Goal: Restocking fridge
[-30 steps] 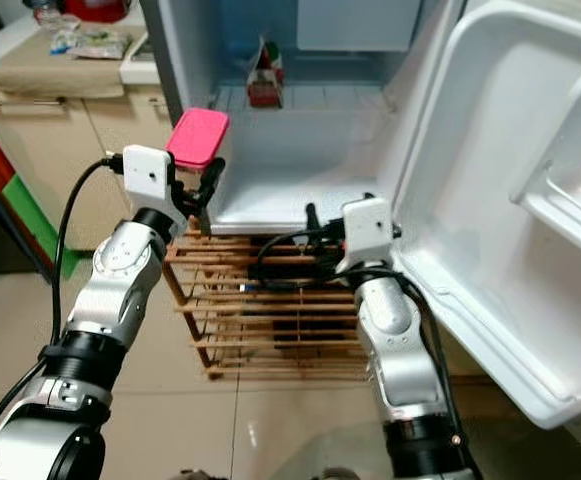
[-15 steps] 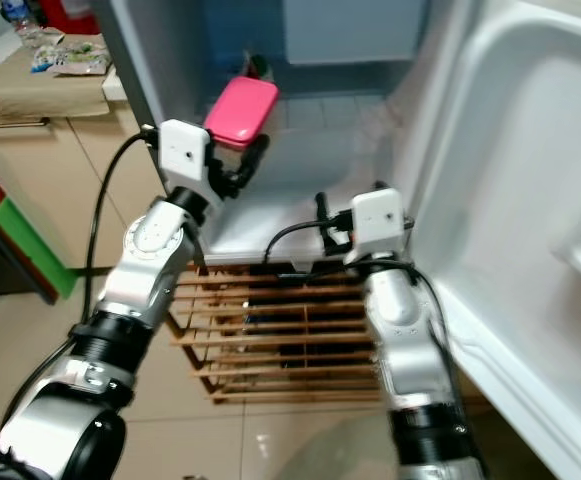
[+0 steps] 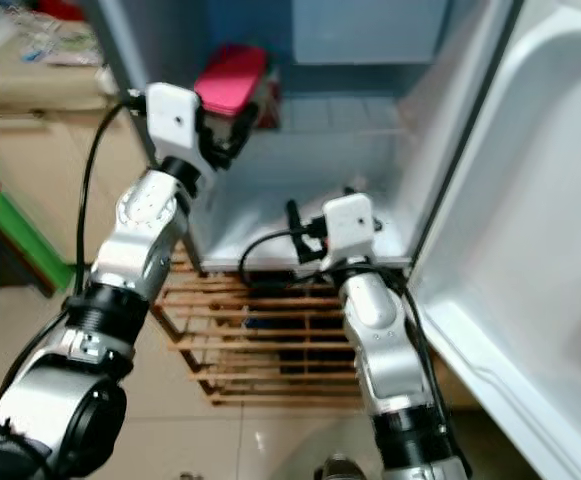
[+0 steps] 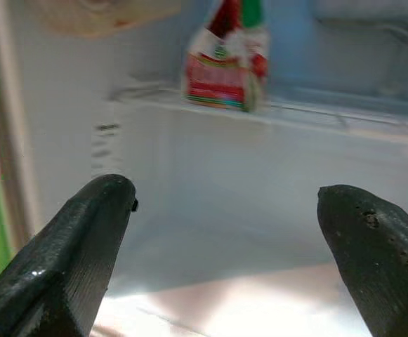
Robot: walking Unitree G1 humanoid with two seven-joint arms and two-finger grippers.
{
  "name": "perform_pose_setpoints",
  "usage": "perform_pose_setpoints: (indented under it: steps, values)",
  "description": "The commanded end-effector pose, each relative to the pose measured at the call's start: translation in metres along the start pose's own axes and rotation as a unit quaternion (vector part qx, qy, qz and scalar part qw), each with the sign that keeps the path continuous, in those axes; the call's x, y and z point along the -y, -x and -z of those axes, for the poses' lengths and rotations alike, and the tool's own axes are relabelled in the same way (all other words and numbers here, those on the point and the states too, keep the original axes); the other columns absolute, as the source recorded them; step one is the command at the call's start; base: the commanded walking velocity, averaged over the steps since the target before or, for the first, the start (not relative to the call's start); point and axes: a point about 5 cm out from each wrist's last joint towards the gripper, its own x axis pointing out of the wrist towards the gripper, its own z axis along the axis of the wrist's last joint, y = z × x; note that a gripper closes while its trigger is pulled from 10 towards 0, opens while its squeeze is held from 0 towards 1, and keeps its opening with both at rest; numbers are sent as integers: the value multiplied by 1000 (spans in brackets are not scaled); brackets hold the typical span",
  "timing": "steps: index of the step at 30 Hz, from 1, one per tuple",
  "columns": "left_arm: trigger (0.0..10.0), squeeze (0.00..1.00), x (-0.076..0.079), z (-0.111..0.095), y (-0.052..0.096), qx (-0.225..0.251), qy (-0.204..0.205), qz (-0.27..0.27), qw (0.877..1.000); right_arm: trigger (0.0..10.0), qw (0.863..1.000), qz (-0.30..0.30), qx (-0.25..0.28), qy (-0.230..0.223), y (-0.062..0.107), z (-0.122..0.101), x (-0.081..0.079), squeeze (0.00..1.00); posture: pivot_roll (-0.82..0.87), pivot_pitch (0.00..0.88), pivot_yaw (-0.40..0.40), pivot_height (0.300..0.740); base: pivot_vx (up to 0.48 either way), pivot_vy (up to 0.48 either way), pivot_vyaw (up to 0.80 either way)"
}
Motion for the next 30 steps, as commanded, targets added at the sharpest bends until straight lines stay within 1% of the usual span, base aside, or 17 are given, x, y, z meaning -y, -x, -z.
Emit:
perform_pose_setpoints:
  steps: [1,3,4,5,6,8,13,14,17,18,21,25,27,28,30]
  values:
    - [10000,0,7,-19,-9,24,5,4,1000,10000,1000,4,0,-1,3,-1,0,0,-171,49,96,740,0,0,0]
    - [10000,0,11,-22,-9,24,11,-3,1000,10000,1000,4,-1,-2,4,0,-1,0,-174,61,97,740,0,0,0]
    - [10000,0,13,-24,-10,24,4,-21,999,10000,1000,4,-4,-3,6,1,-2,0,-175,67,95,740,0,0,0]
    - [10000,0,13,-24,-10,24,4,-21,999,10000,1000,4,-4,-3,6,1,-2,0,-175,67,95,740,0,0,0]
    - [10000,0,13,-23,-11,22,-5,-35,999,10000,1000,2,-6,-4,7,1,-3,0,-175,76,87,740,0,0,0]
    - [10000,0,11,-19,-14,14,-13,-46,999,10000,1000,-2,-8,-3,9,1,-4,0,-179,88,79,740,0,0,0]
    - [10000,0,8,-13,-19,4,-11,-68,998,10000,1000,-9,-15,-2,15,2,-5,0,-187,110,59,740,0,0,0]
    - [10000,0,7,-13,-22,1,-12,-82,997,10000,1000,-11,-21,-2,18,4,-6,0,-192,118,56,740,0,0,0]
    - [10000,0,6,-15,-23,3,-10,-89,996,10000,1000,-14,-23,-3,22,3,-9,0,-206,136,54,740,0,0,0]
    - [10000,0,5,-20,-24,11,-9,-96,995,10000,1000,-16,-24,-2,24,2,-10,0,-213,143,53,740,0,0,0]
    - [10000,0,5,-49,-29,62,0,-113,992,10000,999,-21,-32,-1,32,3,-11,0,-232,163,54,740,0,0,0]
    - [10000,0,12,-86,-25,141,3,-125,982,10000,999,-13,-45,-2,43,5,-10,0,-252,184,53,740,0,0,0]
    - [10000,0,15,-98,-22,166,-1,-125,978,10000,999,-10,-50,-4,48,5,-10,0,-259,193,51,740,0,0,0]
    - [10000,0,17,-99,-22,169,-9,-123,978,10000,998,-10,-54,-5,50,6,-11,0,-261,197,50,740,0,0,0]
    - [10000,0,18,-95,-24,162,-19,-125,979,10000,998,-11,-59,-6,53,7,-12,0,-261,197,50,740,0,0,0]
